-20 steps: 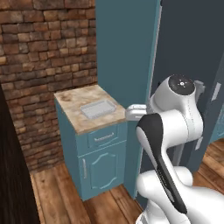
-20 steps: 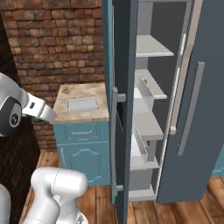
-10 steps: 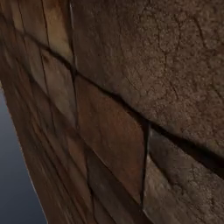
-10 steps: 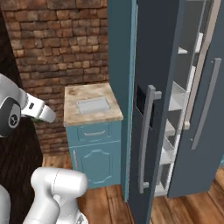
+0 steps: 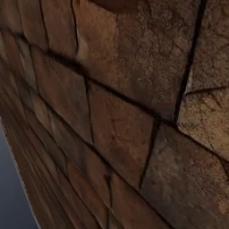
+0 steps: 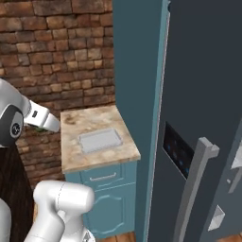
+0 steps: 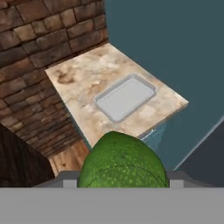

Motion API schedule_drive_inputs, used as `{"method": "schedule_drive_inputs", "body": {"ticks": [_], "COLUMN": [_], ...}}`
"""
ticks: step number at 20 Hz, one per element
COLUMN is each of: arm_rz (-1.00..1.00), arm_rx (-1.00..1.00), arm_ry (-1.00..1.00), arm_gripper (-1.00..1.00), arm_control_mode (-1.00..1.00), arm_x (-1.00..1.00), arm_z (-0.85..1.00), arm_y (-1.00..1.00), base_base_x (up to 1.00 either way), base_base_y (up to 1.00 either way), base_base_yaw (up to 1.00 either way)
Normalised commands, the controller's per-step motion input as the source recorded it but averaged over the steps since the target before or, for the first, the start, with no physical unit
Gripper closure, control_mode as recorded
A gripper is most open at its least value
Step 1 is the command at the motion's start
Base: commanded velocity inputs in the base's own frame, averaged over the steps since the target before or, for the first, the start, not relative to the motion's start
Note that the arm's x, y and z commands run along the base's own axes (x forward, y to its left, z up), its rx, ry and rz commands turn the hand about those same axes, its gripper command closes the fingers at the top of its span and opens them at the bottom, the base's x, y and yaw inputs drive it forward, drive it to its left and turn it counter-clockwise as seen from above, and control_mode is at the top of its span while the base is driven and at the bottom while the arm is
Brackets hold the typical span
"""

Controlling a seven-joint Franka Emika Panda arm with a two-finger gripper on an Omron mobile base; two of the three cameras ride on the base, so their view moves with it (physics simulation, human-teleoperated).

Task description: Take the avocado and broccoli out of the freezer and place them in the tupperware container on the counter. Then put the tupperware containing the vegetables back in the freezer.

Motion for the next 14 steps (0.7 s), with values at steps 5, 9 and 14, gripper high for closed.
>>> {"method": "schedule_drive_inputs", "body": {"ticks": [5,9,14], "arm_rz": [-0.09,-0.08,-0.05], "arm_rx": [0.03,0.08,0.07], "arm_ry": [0.07,0.09,0.12], "arm_gripper": [1.0,1.0,1.0], "arm_control_mode": [-1.0,-1.0,-1.0], "arm_x": [0.56,1.0,1.0], "arm_z": [-0.27,-0.84,-0.98], "arm_y": [-0.16,-0.84,-0.5], "base_base_x": [0.28,0.0,0.0], "base_base_y": [0.06,0.0,0.0], "base_base_yaw": [-0.08,0.0,0.0]}}
